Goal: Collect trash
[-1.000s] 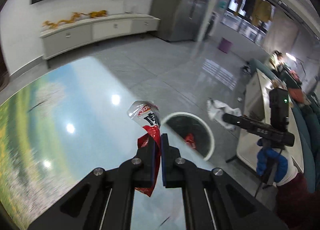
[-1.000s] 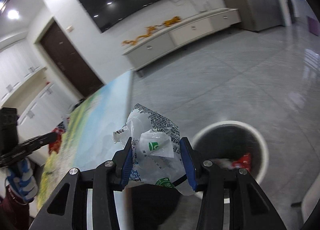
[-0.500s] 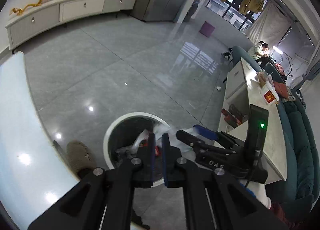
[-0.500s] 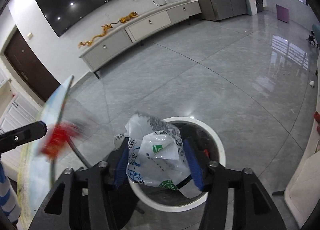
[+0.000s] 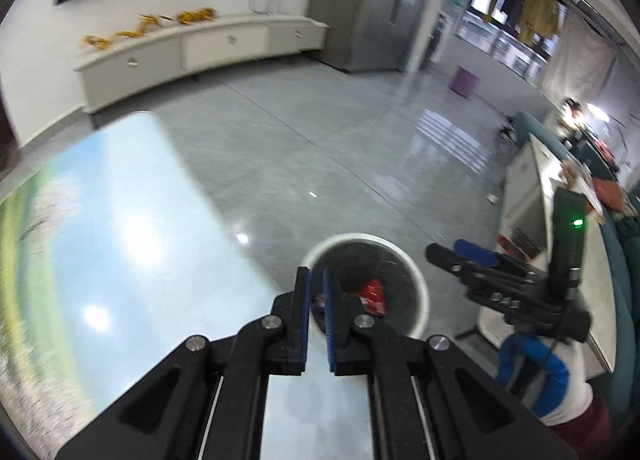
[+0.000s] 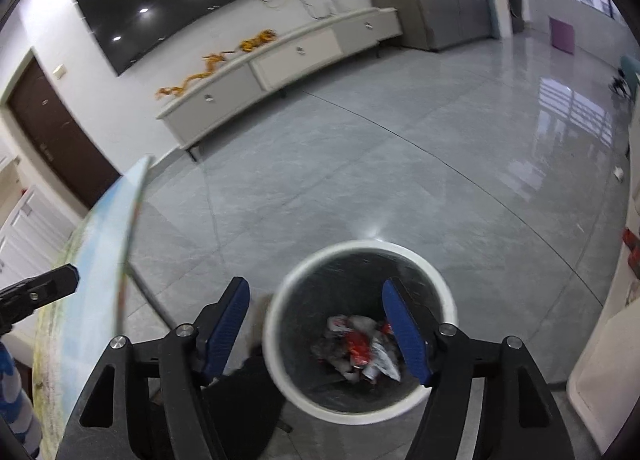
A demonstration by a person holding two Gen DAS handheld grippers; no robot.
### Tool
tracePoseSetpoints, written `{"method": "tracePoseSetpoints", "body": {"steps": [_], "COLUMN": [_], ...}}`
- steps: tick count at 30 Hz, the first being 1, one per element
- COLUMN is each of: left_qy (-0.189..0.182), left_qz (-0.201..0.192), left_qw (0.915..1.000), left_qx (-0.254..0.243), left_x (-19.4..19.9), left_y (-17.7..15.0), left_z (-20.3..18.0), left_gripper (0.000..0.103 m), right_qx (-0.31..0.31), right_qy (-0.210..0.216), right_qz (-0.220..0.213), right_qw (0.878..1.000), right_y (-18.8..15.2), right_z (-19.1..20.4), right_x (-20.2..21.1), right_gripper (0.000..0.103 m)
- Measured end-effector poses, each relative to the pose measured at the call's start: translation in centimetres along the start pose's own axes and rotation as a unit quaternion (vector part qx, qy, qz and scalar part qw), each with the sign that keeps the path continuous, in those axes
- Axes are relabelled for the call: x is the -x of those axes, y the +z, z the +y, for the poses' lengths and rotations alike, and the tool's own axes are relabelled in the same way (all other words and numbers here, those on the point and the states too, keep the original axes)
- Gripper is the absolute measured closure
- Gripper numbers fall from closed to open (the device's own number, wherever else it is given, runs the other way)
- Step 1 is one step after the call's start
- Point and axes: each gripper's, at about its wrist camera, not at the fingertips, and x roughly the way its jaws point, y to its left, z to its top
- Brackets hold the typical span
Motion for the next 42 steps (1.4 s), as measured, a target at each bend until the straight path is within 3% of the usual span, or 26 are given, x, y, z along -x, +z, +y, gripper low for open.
{"method": "tracePoseSetpoints", "body": {"steps": [1,3,4,8,15,18,21,28,34,42], "left_qy": [0.007,0.037,0.05,0.102,0.213,0.256,0.299,0.346,0.359,0.37], "left_qz": [-0.007,-0.038,-0.051,-0.086,-0.121,-0.144,-0.167,-0.185,-0.182,-0.179], "left_qw": [0.9999,0.998,0.9967,0.9888,0.9628,0.9474,0.9296,0.9064,0.8991,0.8934], "left_qx": [0.008,0.033,0.039,0.066,0.115,0.126,0.136,0.155,0.172,0.182], "left_x": [0.8,3.3,4.1,8.2,14.2,16.7,18.5,20.3,20.1,19.6], "left_y": [-0.3,-1.2,-1.6,-4.0,-7.6,-8.7,-9.3,-11.1,-12.3,-12.8], "left_z": [0.9,3.4,4.0,7.7,13.1,14.6,15.6,19.0,20.3,20.2], "left_gripper": [0.085,0.039,0.036,0.036,0.036,0.035,0.027,0.027,0.024,0.008], "right_qx": [0.01,0.03,0.038,0.081,0.153,0.174,0.184,0.207,0.216,0.209], "right_qy": [0.009,0.03,0.038,0.074,0.107,0.109,0.102,0.076,0.065,0.053], "right_qz": [-0.004,-0.01,-0.012,-0.019,-0.028,-0.034,-0.046,-0.065,-0.064,-0.054], "right_qw": [1.0,0.999,0.998,0.994,0.982,0.978,0.977,0.973,0.972,0.975], "right_y": [0.2,0.5,0.6,0.7,-0.4,-0.7,-1.2,-2.6,-3.8,-4.5], "right_z": [1.2,3.7,4.8,9.9,18.4,20.9,23.1,25.7,26.2,25.7], "right_x": [0.2,0.6,0.8,1.5,2.1,2.0,2.0,1.6,0.8,0.0], "right_gripper": [0.032,0.031,0.03,0.026,0.016,0.006,0.001,0.0,0.0,0.0]}}
